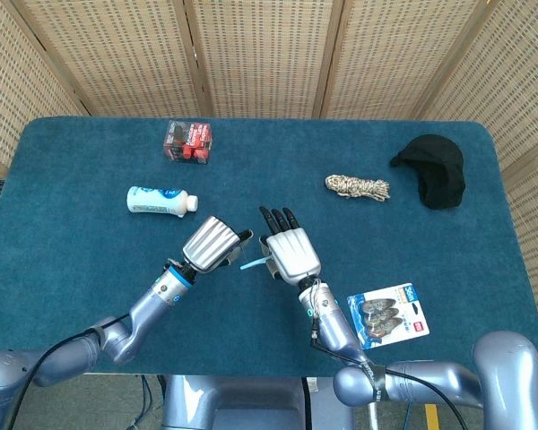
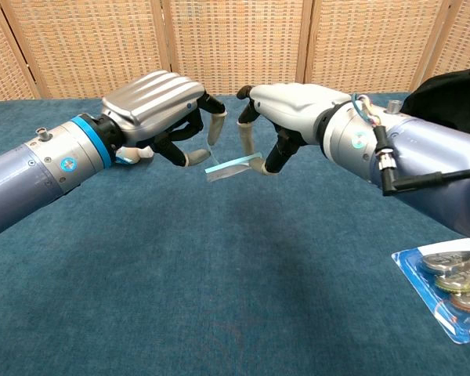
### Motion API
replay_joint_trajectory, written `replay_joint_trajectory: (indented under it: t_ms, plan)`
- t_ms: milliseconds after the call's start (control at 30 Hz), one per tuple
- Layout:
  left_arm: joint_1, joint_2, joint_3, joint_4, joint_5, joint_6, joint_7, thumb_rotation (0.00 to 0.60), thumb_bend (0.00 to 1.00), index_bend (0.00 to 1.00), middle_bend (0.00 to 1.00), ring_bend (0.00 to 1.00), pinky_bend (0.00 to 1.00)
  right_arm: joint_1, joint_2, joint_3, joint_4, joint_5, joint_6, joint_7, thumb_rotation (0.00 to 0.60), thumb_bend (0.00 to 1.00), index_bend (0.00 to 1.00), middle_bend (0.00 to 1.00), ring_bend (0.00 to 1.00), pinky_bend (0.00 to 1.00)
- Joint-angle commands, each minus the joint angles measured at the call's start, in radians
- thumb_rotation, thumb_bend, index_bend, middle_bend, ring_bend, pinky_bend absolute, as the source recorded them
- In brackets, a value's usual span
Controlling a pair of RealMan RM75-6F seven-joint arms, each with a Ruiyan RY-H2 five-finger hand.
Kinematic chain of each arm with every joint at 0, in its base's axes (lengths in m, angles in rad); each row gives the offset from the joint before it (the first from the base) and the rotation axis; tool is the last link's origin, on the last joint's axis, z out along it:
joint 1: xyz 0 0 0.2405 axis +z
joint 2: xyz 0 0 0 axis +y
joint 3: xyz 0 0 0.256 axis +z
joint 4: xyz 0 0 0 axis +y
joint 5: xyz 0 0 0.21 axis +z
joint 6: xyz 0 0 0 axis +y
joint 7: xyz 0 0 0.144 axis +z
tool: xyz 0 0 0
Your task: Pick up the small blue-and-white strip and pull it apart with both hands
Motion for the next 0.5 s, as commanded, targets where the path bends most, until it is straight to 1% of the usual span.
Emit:
replay_joint_trajectory:
  t_ms: [33,167,267,367,500]
  plan:
    - [-0.004,-0.005,0.003,0.005,-0.002,0.001,-0.001,0.6,0.38,0.6,0.94,0.93,0.88,0.0,0.003,0.0,0.0,0.001,0.001,0.001,0.6,0.68,0.65,0.0,0.0,0.0]
    - [-0.009,-0.011,0.005,0.011,-0.005,0.003,0.001,0.6,0.42,0.64,0.94,0.93,0.88,0.0,0.008,-0.001,-0.002,0.002,0.0,0.004,0.6,0.68,0.65,0.0,0.0,0.0]
    - [-0.013,-0.015,0.007,0.014,-0.008,0.005,0.005,0.6,0.47,0.67,0.94,0.93,0.88,-0.001,0.012,-0.002,-0.002,0.002,0.0,0.006,0.6,0.68,0.65,0.0,0.0,0.0]
    - [-0.015,-0.018,0.009,0.018,-0.011,0.008,0.008,0.6,0.54,0.72,0.94,0.93,0.88,-0.002,0.018,-0.003,-0.003,0.001,0.001,0.01,0.6,0.68,0.65,0.0,0.0,0.0]
    - [-0.013,-0.016,0.013,0.025,-0.016,0.011,0.008,0.6,0.59,0.77,0.95,0.93,0.88,-0.004,0.024,-0.006,0.0,-0.002,0.0,0.014,0.6,0.68,0.65,0.0,0.0,0.0]
